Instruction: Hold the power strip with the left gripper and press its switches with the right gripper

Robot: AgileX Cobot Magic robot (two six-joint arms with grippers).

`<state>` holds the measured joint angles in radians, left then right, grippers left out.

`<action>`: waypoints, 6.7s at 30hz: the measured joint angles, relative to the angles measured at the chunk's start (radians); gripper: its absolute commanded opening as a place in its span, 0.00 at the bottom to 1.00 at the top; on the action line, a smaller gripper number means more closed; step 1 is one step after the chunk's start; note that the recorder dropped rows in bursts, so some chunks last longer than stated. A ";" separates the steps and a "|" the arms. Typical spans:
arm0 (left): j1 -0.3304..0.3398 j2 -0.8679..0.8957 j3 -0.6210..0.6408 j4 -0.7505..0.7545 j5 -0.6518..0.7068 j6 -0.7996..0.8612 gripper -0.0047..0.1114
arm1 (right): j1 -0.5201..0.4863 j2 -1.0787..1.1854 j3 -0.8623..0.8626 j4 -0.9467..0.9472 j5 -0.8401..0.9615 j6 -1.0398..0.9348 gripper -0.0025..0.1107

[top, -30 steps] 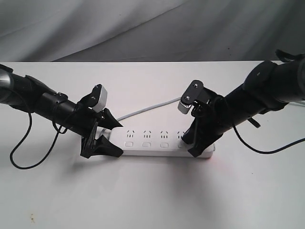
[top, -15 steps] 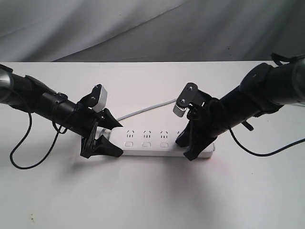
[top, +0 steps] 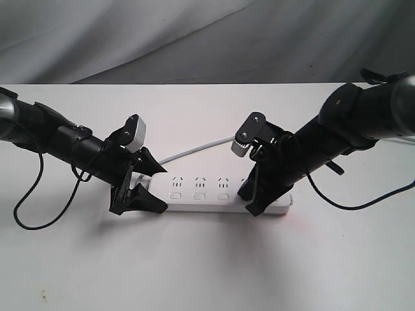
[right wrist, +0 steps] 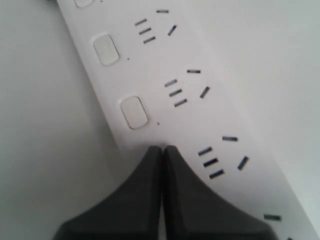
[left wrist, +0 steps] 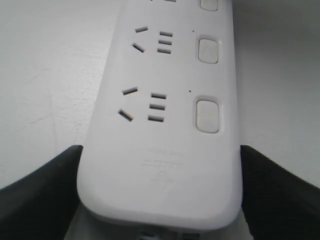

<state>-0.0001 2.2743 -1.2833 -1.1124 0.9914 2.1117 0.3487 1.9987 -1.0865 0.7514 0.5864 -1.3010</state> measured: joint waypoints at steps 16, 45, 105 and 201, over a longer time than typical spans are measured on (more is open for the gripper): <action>0.000 0.000 0.000 0.000 0.002 0.000 0.63 | -0.046 -0.109 0.029 0.375 0.028 -0.337 0.02; 0.000 0.000 0.000 0.000 0.002 0.000 0.63 | -0.149 -0.132 0.170 0.315 0.045 -0.371 0.02; 0.000 0.000 0.000 0.004 0.002 0.000 0.63 | -0.070 -0.437 0.033 0.341 -0.110 -0.301 0.02; 0.000 0.000 0.000 0.004 0.002 0.000 0.63 | -0.354 -1.760 0.897 0.561 -0.463 0.900 0.02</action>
<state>0.0000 2.2743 -1.2833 -1.1086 0.9932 2.1117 -0.0052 0.2387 -0.1897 1.3121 0.1239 -0.4012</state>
